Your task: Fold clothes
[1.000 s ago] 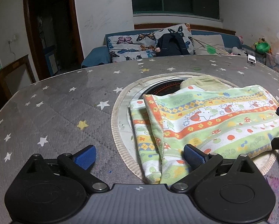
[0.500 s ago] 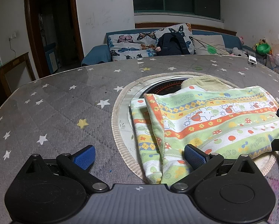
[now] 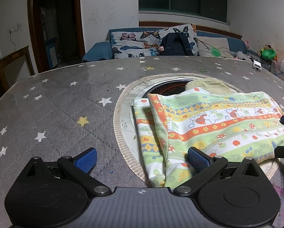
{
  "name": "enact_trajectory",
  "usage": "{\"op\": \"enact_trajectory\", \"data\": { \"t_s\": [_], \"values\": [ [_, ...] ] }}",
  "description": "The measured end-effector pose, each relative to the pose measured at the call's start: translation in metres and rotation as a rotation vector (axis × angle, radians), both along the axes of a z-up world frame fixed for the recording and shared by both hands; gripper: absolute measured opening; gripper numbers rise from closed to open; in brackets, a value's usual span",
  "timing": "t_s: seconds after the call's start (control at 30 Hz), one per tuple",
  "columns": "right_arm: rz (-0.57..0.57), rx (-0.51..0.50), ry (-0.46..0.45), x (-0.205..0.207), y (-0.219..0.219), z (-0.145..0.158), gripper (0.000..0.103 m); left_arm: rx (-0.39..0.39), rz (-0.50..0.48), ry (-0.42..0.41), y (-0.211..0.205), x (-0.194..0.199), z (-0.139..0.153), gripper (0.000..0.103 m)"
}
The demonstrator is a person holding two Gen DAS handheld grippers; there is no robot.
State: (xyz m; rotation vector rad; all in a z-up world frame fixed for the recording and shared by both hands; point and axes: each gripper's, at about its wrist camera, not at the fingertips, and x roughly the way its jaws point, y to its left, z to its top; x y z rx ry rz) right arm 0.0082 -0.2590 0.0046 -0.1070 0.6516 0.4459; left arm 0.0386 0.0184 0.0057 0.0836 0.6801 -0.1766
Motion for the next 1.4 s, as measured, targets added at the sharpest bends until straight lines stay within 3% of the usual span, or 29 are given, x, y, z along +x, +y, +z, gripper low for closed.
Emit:
{"op": "enact_trajectory", "data": {
  "t_s": [0.6,0.87,1.4],
  "values": [
    [0.0,-0.001,0.0,0.0,0.0,0.0,0.103,0.005,0.013,0.001,-0.001,-0.001,0.001,0.103],
    [-0.001,-0.006,-0.001,0.0,0.0,0.0,0.103,0.066,0.031,-0.029,-0.011,-0.009,0.008,0.103],
    [0.001,-0.009,0.003,0.0,0.001,0.0,0.103,-0.012,0.097,-0.002,-0.01,-0.033,0.029,0.103]
  ]
}}
